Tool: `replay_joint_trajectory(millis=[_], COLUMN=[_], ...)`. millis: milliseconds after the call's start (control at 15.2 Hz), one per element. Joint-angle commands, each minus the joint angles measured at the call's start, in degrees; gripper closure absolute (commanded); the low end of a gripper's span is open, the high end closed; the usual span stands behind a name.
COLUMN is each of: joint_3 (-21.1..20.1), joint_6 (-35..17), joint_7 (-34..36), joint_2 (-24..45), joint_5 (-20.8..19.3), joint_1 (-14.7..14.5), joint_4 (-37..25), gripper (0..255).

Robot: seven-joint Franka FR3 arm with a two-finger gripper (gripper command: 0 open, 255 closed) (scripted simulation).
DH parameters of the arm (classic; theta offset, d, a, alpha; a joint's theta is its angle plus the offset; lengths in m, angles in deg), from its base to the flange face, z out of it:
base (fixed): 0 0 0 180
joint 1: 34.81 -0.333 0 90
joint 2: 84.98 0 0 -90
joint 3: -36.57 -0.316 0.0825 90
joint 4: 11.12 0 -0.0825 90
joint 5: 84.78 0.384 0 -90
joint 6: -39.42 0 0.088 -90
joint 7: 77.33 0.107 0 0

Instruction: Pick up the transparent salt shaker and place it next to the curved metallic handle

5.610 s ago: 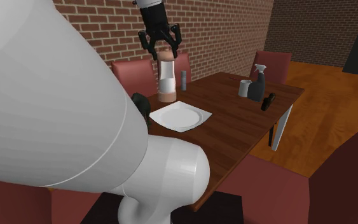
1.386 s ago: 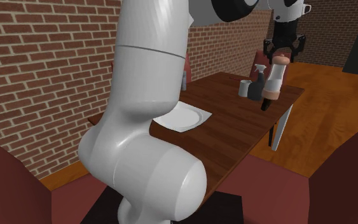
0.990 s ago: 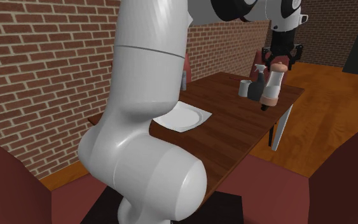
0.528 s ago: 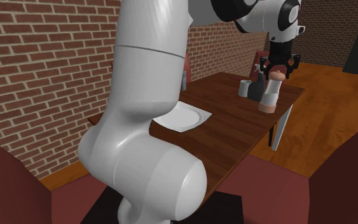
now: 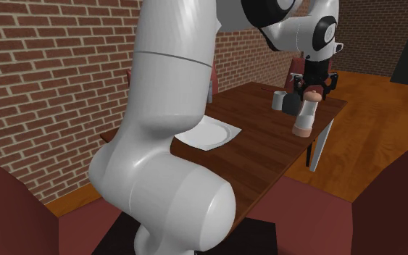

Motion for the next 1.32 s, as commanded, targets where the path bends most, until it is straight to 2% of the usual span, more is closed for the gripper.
replay_joint_trajectory(millis=[0, 528, 990, 1056, 1254], joint_3=[0.0, -0.3, -0.3, -0.3, -0.3], joint_6=[-1.6, -6.8, -6.8, -6.8, -6.8], joint_7=[-0.1, -0.3, -0.3, -0.3, -0.3], joint_2=[0.2, 2.1, 2.1, 2.1, 2.1], joint_5=[0.1, 0.7, 0.7, 0.7, 0.7], joint_1=[0.0, 0.2, 0.2, 0.2, 0.2], joint_4=[1.4, 4.7, 4.7, 4.7, 4.7], gripper=[255, 255, 255, 0, 0])
